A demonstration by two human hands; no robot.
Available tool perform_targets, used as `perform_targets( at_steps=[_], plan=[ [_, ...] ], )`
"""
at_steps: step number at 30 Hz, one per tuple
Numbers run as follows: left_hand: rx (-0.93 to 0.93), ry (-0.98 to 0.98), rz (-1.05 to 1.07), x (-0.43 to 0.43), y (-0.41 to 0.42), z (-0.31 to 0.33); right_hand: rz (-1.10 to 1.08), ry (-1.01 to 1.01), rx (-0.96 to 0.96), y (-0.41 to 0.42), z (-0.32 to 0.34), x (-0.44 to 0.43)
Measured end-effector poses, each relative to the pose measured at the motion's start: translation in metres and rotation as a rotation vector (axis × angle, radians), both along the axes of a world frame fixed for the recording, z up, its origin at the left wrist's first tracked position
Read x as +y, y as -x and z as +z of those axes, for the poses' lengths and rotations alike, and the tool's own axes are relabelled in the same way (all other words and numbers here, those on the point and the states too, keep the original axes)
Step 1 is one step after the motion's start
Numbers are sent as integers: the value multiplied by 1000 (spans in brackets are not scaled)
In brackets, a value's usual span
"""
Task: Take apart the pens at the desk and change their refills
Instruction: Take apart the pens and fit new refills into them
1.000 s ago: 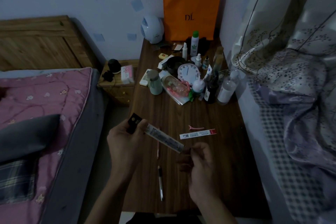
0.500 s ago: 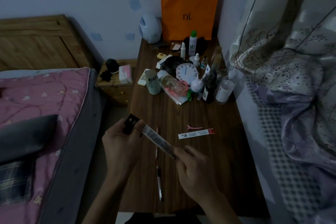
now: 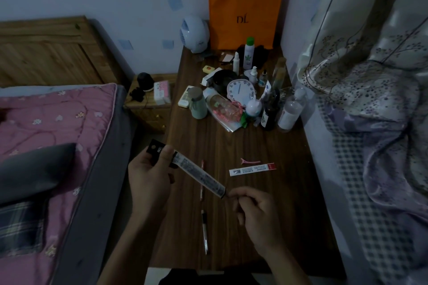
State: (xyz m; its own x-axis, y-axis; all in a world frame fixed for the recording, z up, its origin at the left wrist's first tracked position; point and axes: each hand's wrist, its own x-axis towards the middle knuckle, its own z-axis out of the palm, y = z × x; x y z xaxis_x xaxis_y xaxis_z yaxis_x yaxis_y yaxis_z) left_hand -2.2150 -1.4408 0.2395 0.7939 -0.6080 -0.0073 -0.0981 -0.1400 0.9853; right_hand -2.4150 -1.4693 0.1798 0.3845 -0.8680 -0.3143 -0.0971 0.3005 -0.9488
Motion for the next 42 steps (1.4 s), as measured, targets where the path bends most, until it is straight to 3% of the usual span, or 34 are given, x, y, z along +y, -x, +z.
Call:
perform_targets(
  at_steps=[8, 17, 34, 37, 42],
  plan=[
    [173, -19, 30, -6, 2, -10, -130, -288, -125, -8, 11, -1],
    [180, -15, -66, -11, 2, -20, -170, -451, -265, -7, 12, -6],
    [298, 54, -61, -5, -6, -24, -351, -359, -423, -5, 9, -12],
    [230, 51, -57, -3, -2, -23, -379, -382, -418, -7, 6, -11],
    [-40, 1, -64, -3, 4, -22, -427, -443, -392, -9, 3, -11]
  ],
)
